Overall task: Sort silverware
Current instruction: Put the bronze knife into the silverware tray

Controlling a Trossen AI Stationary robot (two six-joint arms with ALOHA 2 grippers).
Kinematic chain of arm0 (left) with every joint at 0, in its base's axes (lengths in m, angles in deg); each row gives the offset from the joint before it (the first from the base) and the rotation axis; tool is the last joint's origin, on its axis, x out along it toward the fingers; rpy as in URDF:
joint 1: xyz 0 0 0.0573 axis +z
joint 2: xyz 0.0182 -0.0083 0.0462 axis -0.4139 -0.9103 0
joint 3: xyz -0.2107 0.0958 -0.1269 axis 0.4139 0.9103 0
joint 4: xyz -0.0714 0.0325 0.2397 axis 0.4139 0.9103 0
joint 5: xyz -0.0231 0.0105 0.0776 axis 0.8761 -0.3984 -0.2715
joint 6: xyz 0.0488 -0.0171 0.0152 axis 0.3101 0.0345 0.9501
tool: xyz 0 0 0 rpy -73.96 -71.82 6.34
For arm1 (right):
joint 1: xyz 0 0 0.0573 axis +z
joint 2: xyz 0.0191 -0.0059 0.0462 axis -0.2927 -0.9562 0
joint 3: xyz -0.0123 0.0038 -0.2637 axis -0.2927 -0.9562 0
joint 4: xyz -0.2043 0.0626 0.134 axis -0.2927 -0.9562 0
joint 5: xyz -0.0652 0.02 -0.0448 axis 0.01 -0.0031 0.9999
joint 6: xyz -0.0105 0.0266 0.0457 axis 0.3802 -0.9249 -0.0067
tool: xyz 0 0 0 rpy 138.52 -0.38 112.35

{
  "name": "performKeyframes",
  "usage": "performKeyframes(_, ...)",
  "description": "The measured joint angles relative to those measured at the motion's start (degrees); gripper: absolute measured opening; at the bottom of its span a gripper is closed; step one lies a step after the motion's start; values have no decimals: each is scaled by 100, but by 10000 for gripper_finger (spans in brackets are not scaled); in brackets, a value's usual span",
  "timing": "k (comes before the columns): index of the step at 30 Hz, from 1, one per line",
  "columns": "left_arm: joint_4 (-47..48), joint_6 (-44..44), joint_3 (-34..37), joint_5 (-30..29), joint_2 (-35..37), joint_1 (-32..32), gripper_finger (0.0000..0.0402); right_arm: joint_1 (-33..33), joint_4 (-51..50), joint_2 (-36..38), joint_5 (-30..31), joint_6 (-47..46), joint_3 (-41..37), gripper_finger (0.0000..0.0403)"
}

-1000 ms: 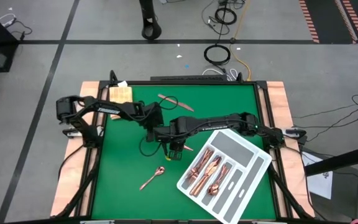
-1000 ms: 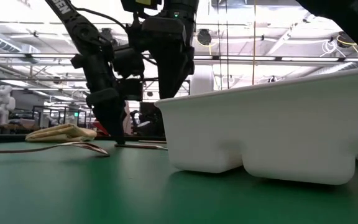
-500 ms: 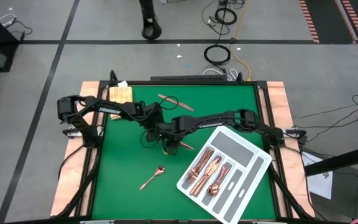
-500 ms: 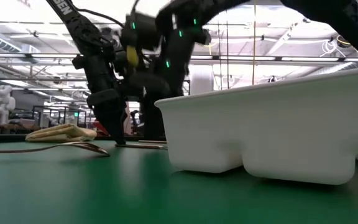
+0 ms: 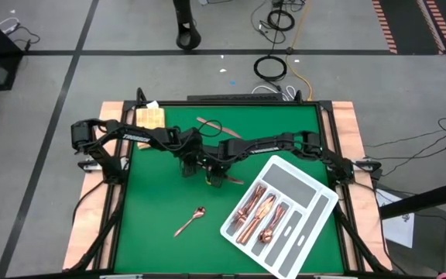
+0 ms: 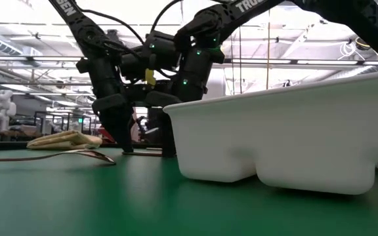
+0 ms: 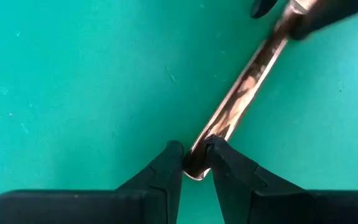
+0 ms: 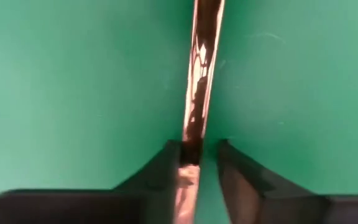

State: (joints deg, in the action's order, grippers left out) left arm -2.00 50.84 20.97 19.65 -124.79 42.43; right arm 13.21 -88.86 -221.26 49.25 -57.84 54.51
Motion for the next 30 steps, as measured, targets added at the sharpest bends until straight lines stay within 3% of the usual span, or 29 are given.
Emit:
performKeyframes(3, -37, -7, 9, -2, -1, 2, 91, -14, -2, -103, -164, 50, 11, 29)
performKeyframes(5, -46, -7, 9, -2, -1, 2, 91, -18, 0, -124, -257, 48, 13, 12)
performKeyframes(12, 99, -304, -38, -73, 260, 27, 91, 59, -83, -129, -184, 30, 102, 3)
performKeyframes(21, 859, -278, -109, -934, 859, 48, 91, 94, -344, -205, -82, 32, 632, 1)
performKeyframes(30, 1058, -306, -120, -1197, 968, 48, 91, 105, -815, -283, 179, 225, 1348, 3)
